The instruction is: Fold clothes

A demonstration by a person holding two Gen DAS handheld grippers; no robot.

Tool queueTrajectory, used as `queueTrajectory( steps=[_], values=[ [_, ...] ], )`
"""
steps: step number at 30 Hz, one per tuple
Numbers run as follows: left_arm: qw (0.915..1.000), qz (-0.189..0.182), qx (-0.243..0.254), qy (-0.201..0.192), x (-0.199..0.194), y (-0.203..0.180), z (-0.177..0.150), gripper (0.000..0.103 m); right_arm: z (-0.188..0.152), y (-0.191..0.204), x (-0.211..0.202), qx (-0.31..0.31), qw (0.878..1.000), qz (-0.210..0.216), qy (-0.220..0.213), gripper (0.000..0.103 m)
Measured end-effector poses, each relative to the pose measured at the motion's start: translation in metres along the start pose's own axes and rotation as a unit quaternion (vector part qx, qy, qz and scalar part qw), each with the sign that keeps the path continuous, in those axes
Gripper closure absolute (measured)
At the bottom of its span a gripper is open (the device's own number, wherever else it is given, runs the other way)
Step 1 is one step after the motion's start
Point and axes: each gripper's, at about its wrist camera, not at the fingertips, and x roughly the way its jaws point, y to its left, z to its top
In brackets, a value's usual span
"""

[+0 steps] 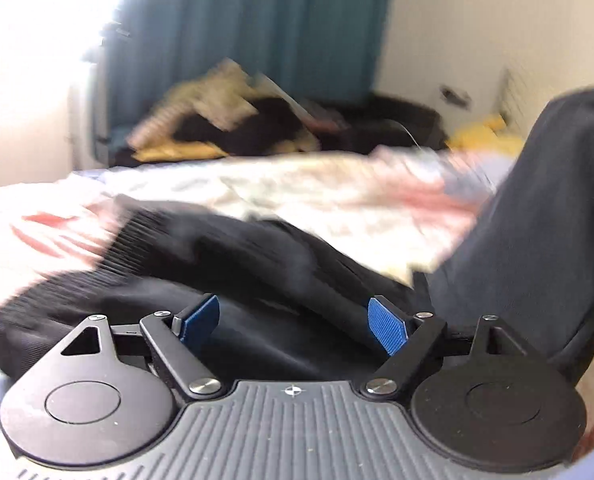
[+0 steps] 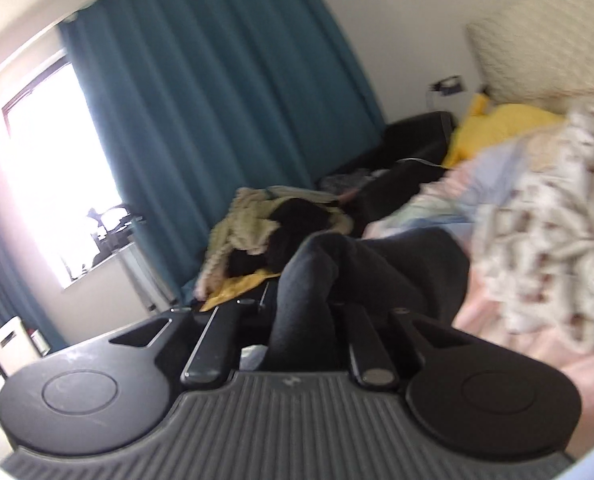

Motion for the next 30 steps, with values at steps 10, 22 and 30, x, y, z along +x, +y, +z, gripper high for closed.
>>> queueTrajectory(
  steps=[10, 22, 30],
  values=[
    [0.9667, 0.092, -0.202, -0.127, -0.083, 0.148, 0.020, 0.010, -0.105, 0.175, 0.115, -0.067, 0.990, 0.108, 0.064, 0.089],
    [0.9257, 0.151, -0.312, -0.152, -0.063, 0.221, 0.020, 0.010, -0.267, 0.263, 0.212, -0.222, 0.943, 0.136, 0.209, 0.086],
    [0.9372, 0.116, -0.293, -0.150, -0.059, 0.208, 0.019, 0.010, -0.219, 0.245, 0.168, -0.203, 0.923, 0.244, 0.217, 0.049]
  ],
)
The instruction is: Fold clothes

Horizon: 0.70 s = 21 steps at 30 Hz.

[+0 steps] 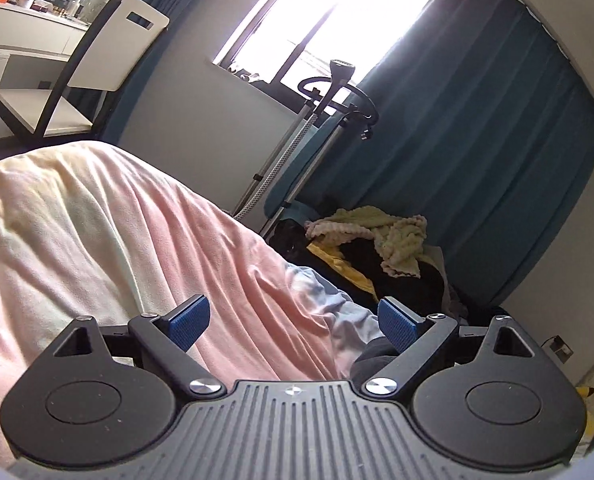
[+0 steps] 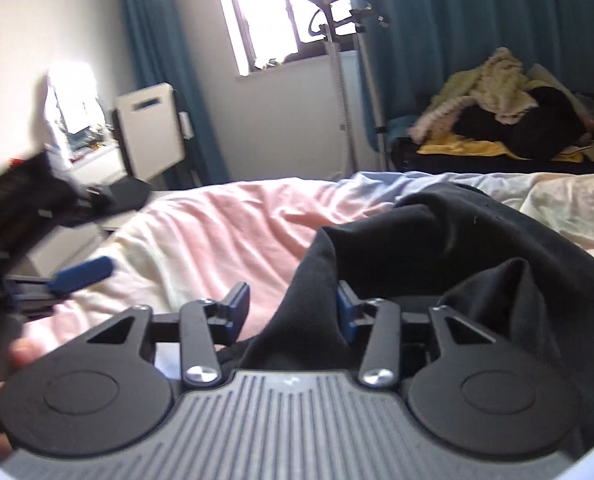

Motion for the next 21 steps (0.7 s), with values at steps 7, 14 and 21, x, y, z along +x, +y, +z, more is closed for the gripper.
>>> queueTrajectory(
  steps=[7, 14, 21],
  values=[
    [0.9905, -0.120, 0.048, 0.049, -0.028, -0.030, -0.014, 0.010, -0.010, -0.028, -0.107, -0.039, 0.999, -0.028, -0.018, 0.037],
    [0.9749, -0.122, 0.136, 0.127, -0.009, -0.063, -0.061, 0.012, -0.036, -0.090, -0.141, 0.042, 0.996, -0.072, -0.007, 0.037],
    [0.9877, -0.030, 0.084, 0.128, 0.021, -0.037, -0.073, 0.035, -0.045, -0.051, -0.116, -0.055, 0.998, -0.009, 0.021, 0.052]
  ],
)
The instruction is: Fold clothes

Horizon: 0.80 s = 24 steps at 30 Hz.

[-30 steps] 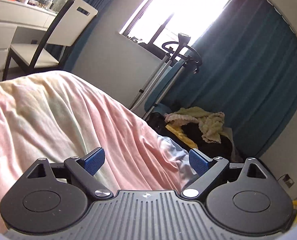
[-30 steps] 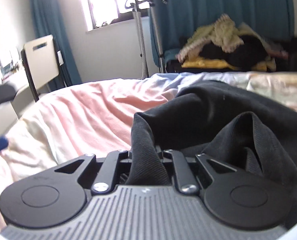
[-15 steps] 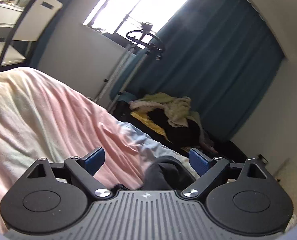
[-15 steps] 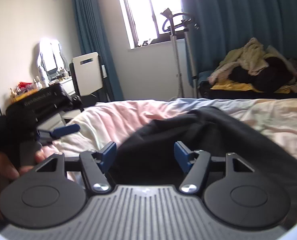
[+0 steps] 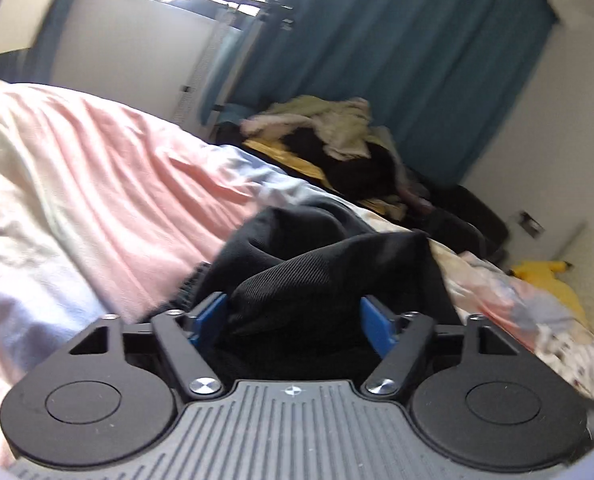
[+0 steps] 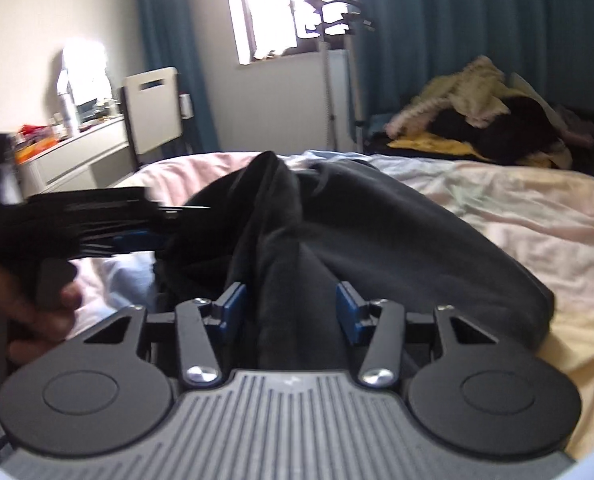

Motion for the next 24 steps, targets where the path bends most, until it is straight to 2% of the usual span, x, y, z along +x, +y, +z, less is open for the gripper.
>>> queueTrajectory(
  steps=[2, 3, 4, 7, 9, 11, 14, 18, 19, 21, 23, 24],
  values=[
    [0.9989, 0.033, -0.031, -0.013, 0.003, 0.011, 0.002, 0.041, -0.004, 0.011, 0.005, -0.020, 1.000, 0.000, 0.008, 0.059],
    [0.9974, 0.044, -0.055, -0.017, 0.006, 0.019, 0.004, 0.042, -0.007, 0.016, 0.007, -0.029, 1.000, -0.006, 0.009, 0.080],
    [0.9951, 0.044, -0.087, -0.017, 0.008, 0.028, 0.005, 0.043, -0.009, 0.018, 0.007, -0.031, 0.999, -0.013, 0.008, 0.095],
    [0.9882, 0.017, -0.151, -0.016, 0.008, 0.045, 0.008, 0.043, -0.010, 0.027, -0.003, -0.020, 1.000, -0.003, 0.008, 0.095],
    [0.9874, 0.010, -0.156, -0.025, 0.003, 0.047, 0.010, 0.043, -0.017, 0.050, -0.010, -0.103, 0.994, -0.021, 0.012, 0.095],
    [0.9876, 0.010, -0.155, -0.026, 0.001, 0.048, 0.010, 0.042, -0.029, 0.064, -0.006, -0.152, 0.987, -0.033, 0.034, 0.095],
    [0.9852, 0.002, -0.170, -0.016, -0.003, 0.051, 0.008, 0.042, -0.050, 0.067, 0.015, -0.181, 0.980, -0.049, 0.073, 0.095],
    [0.9819, -0.018, -0.184, -0.041, -0.038, 0.049, 0.008, 0.041, -0.055, 0.077, 0.020, -0.213, 0.971, -0.073, 0.077, 0.095],
    [0.9808, -0.031, -0.187, -0.047, -0.045, 0.048, 0.010, 0.039, -0.054, 0.075, 0.017, -0.205, 0.973, -0.071, 0.075, 0.095],
    [0.9756, -0.081, -0.199, -0.043, -0.049, 0.047, 0.011, 0.039, -0.051, 0.072, 0.011, -0.190, 0.977, -0.066, 0.072, 0.094],
    [0.9701, -0.120, -0.210, -0.016, -0.041, 0.044, 0.010, 0.039, -0.049, 0.069, 0.007, -0.176, 0.980, -0.058, 0.069, 0.094],
    [0.9700, -0.123, -0.210, 0.005, -0.033, 0.040, 0.008, 0.039, -0.049, 0.070, 0.006, -0.176, 0.980, -0.057, 0.068, 0.094]
  ],
)
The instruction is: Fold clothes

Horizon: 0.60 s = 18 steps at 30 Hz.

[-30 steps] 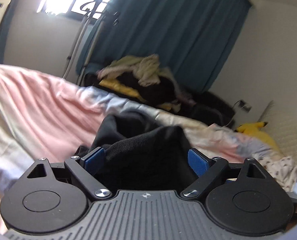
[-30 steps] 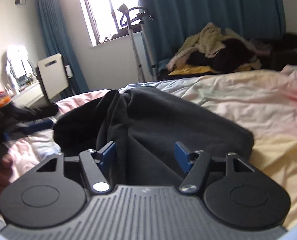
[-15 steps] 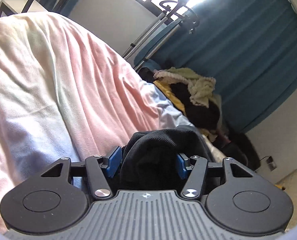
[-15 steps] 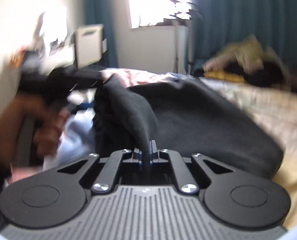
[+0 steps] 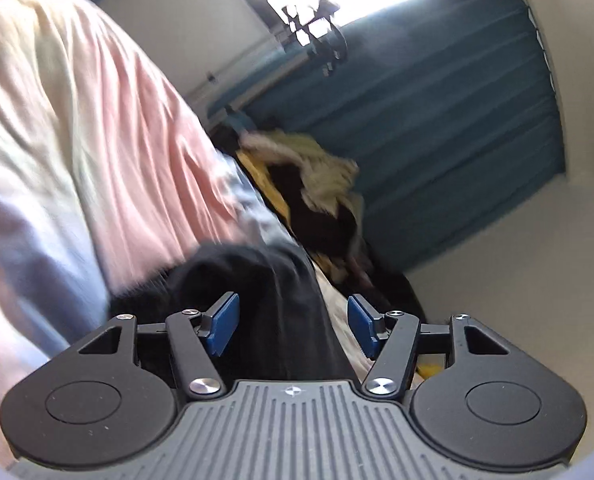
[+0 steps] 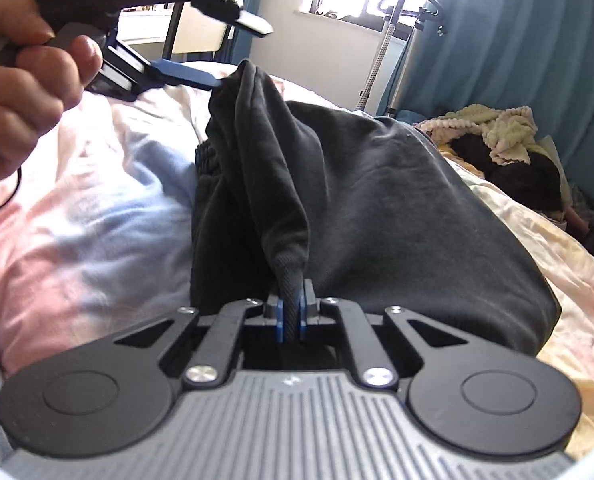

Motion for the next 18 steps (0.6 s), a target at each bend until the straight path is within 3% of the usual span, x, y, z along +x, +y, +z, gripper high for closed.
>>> queueTrajectory(
  steps=[2, 4, 8, 9, 10, 12, 13, 18],
  values=[
    [0.9992, 0.024, -0.003, 0.032, 0.017, 0.003, -0.006, 0.039, 0.000, 0.001, 0.000, 0.000, 1.000, 0.000, -0.003, 0.094],
    [0.9982, 0.043, -0.011, 0.041, 0.030, 0.010, -0.010, 0.039, 0.001, 0.000, 0.000, 0.000, 1.000, 0.002, -0.006, 0.094],
    [0.9992, 0.031, -0.025, 0.006, 0.046, 0.017, 0.001, 0.040, -0.001, 0.001, 0.004, -0.009, 1.000, 0.012, -0.013, 0.091],
    [0.9989, 0.037, -0.027, -0.005, 0.050, 0.019, 0.005, 0.053, -0.003, 0.005, 0.005, -0.029, 0.999, 0.009, -0.015, 0.089],
    [0.9987, 0.041, -0.027, -0.015, 0.053, 0.021, 0.008, 0.075, -0.006, 0.009, 0.006, -0.049, 0.999, 0.007, -0.017, 0.084],
    [0.9986, 0.043, -0.023, -0.023, 0.057, 0.023, 0.014, 0.088, -0.010, 0.019, 0.007, -0.082, 0.996, 0.004, -0.020, 0.070],
    [0.9985, 0.039, -0.026, -0.027, 0.056, 0.024, 0.016, 0.089, -0.010, 0.022, 0.006, -0.090, 0.996, 0.000, -0.025, 0.066],
    [0.9965, 0.004, -0.063, -0.056, 0.035, 0.024, 0.024, 0.092, -0.010, 0.024, -0.002, -0.109, 0.991, -0.056, -0.053, 0.068]
  ],
)
